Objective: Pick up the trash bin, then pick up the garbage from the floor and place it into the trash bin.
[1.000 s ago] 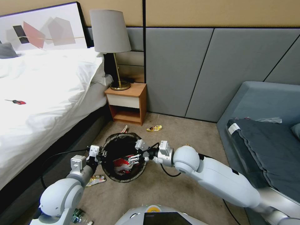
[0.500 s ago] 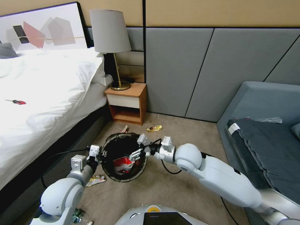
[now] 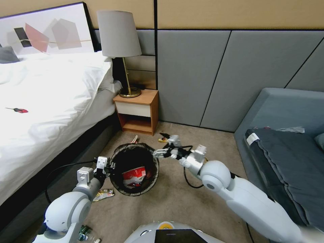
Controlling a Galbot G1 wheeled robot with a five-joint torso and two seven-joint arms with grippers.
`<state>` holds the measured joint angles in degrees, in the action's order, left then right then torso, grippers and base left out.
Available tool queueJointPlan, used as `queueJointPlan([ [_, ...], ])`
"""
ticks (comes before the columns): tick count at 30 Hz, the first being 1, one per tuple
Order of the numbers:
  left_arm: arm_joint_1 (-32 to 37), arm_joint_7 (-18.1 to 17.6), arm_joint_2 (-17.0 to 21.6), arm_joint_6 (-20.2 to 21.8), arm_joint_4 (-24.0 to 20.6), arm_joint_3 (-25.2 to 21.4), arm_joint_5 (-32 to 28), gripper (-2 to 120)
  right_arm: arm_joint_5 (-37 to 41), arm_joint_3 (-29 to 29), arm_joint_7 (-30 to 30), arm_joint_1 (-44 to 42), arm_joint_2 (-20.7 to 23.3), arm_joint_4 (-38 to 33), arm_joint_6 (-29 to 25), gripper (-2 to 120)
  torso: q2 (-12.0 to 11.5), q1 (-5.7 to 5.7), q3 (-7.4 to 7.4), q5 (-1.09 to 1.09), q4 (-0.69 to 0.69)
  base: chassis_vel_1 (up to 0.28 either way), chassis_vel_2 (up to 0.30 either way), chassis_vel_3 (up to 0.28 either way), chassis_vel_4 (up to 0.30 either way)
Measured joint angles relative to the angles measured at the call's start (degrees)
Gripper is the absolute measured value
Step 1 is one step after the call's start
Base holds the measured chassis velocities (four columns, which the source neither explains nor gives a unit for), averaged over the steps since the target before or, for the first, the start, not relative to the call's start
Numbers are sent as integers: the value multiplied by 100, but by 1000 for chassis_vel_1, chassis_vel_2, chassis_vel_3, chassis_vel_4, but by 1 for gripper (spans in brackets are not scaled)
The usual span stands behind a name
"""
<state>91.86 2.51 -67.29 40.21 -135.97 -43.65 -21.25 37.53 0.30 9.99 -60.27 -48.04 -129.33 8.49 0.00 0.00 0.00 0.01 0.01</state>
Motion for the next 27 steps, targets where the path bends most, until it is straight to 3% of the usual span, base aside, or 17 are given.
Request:
queueJointPlan([
  [6, 73, 0, -46, -12, -33, -92, 14, 1, -971, 640, 97, -853, -353, 206, -391, 100, 0, 0, 0, -1, -6, 0, 0, 0, 0],
  [8, 170, 0, -135, -30, -98, -164, 53, 1, -1461, 795, 57, -1065, -531, 413, -708, 100, 0, 0, 0, 0, 1, 0, 0, 0, 0],
  [18, 164, -33, -185, -30, -123, -201, 57, 1, -2147, 1450, 78, -1886, -1054, 534, -1048, 100, 0, 0, 0, 0, -1, 0, 0, 0, 0],
  [27, 238, -16, -180, -22, -109, -245, 65, 1, -2749, 2674, -32, -3070, -2047, 510, -1329, 100, 0, 0, 0, -1, -2, 0, 0, 0, 0],
])
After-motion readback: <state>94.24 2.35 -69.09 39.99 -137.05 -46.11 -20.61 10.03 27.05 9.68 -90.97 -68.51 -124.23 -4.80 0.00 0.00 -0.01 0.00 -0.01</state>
